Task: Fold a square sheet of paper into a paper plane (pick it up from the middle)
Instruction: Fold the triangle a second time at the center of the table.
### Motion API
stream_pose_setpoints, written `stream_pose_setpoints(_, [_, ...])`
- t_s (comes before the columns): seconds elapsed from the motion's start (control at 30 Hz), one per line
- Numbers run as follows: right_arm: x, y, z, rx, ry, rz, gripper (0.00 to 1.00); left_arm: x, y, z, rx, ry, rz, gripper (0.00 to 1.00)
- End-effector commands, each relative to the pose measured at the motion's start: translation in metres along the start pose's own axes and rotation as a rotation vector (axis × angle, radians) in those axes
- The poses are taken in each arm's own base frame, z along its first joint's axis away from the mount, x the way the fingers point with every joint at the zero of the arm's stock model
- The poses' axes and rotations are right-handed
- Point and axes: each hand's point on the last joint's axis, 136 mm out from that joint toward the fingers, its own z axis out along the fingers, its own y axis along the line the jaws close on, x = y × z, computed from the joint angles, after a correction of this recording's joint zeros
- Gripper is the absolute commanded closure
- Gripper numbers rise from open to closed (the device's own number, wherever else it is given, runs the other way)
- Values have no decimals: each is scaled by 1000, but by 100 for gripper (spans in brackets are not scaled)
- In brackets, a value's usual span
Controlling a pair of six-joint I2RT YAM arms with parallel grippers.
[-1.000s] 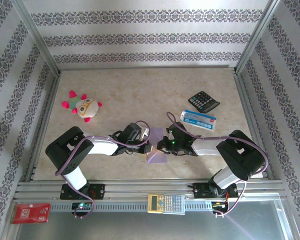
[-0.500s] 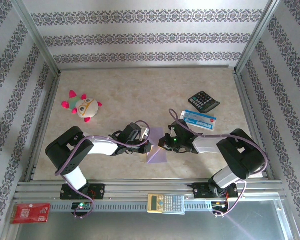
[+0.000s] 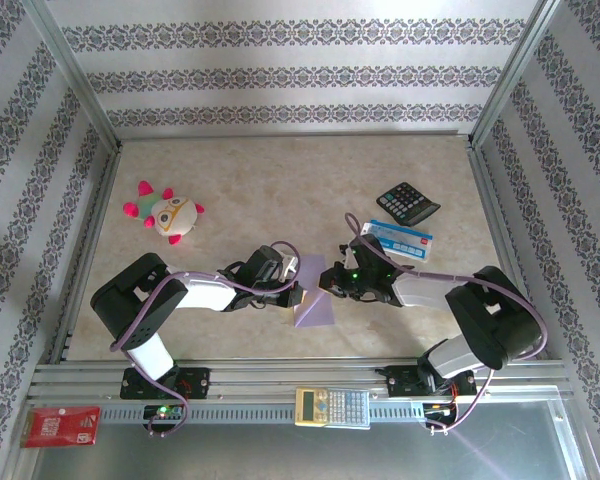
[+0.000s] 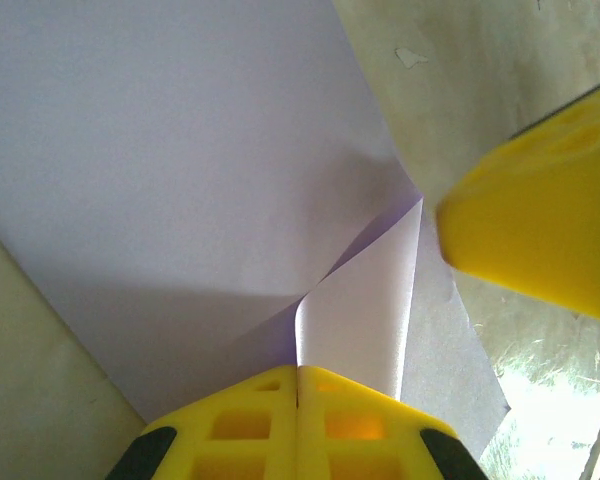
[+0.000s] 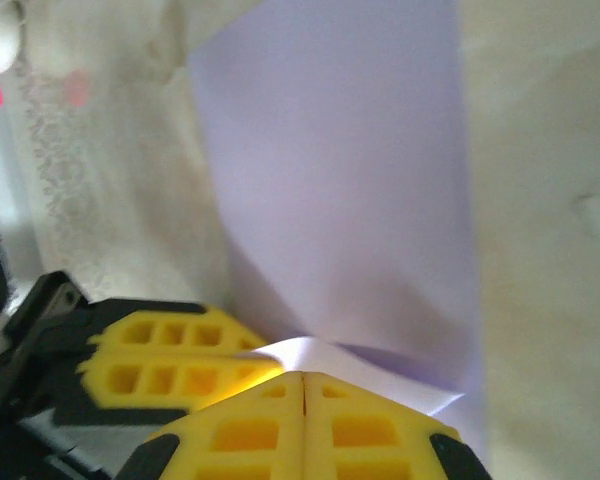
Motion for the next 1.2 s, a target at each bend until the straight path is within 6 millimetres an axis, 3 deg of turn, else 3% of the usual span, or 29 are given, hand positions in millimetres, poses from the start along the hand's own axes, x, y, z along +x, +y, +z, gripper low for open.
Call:
stream_pose_setpoints(0.0, [16, 6, 4, 0, 36, -19, 100, 71, 69, 2, -257, 200, -83, 100])
stream_pose_setpoints(0.27, [22, 7, 19, 11, 62, -23, 100, 71, 68, 3, -251, 203, -82, 100])
stream_pose_setpoints(0.7, [25, -24, 27, 83, 85, -11, 100, 71, 68, 1, -253, 201, -80, 100])
stream_pose_setpoints(1.03, [37, -50, 26, 147, 101, 26, 100, 55, 58, -4, -246, 171, -63, 100])
stream_pose_setpoints(1.17, [40, -57, 25, 166, 99, 38, 100, 38, 45, -11, -235, 130, -50, 91])
